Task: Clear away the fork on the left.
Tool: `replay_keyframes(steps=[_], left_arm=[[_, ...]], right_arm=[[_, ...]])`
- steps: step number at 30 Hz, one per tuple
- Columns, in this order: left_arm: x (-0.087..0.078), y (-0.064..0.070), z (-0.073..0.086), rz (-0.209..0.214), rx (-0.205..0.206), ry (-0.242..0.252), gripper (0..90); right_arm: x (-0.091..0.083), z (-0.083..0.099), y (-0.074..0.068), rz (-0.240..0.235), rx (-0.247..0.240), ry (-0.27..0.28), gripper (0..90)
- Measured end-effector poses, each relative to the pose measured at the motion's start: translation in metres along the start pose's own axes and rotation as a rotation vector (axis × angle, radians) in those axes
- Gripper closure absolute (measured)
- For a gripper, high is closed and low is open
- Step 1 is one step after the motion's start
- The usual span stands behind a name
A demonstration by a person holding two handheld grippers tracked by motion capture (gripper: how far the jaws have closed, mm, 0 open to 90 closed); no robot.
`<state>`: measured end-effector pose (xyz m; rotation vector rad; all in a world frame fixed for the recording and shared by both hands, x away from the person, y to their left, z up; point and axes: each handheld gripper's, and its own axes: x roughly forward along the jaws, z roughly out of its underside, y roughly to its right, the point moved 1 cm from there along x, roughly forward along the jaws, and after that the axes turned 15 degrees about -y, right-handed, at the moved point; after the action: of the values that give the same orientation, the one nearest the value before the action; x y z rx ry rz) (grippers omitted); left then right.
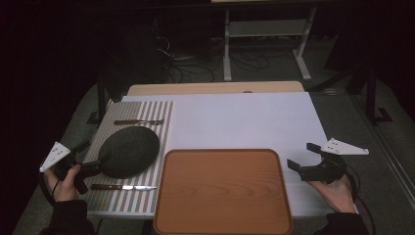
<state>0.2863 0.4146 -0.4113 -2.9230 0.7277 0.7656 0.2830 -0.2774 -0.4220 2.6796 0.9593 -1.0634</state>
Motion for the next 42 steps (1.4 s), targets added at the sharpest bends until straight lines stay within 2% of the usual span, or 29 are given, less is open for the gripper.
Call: replay_keyframes(steps=[8, 15, 18, 23, 30, 42], left_arm=[[-0.001, -0.001, 0.000, -0.002, -0.004, 0.001, 0.0], [0.000, 0.002, 0.002, -0.013, -0.002, -0.021, 0.0], [0.001, 0.004, 0.000, -0.019, 0.022, -0.039, 0.0], [0.003, 0.005, -0.001, -0.014, 0.016, -0.057, 0.0], [-0.001, 0.005, -0.003, -0.009, 0.054, -0.088, 0.0], [-0.007, 0.001, -0.012, -0.006, 0.088, -0.109, 0.0]], right_arm=[[0.000, 0.000, -0.001, -0.003, -0.005, -0.006, 0.0], [0.004, 0.000, -0.005, -0.006, -0.026, -0.025, 0.0], [0.004, -0.001, -0.008, -0.009, -0.036, -0.028, 0.0], [0.004, 0.001, -0.007, -0.009, -0.029, -0.033, 0.0], [0.004, 0.002, -0.009, -0.007, -0.036, -0.038, 0.0], [0.006, 0.003, -0.011, -0.004, -0.049, -0.052, 0.0]])
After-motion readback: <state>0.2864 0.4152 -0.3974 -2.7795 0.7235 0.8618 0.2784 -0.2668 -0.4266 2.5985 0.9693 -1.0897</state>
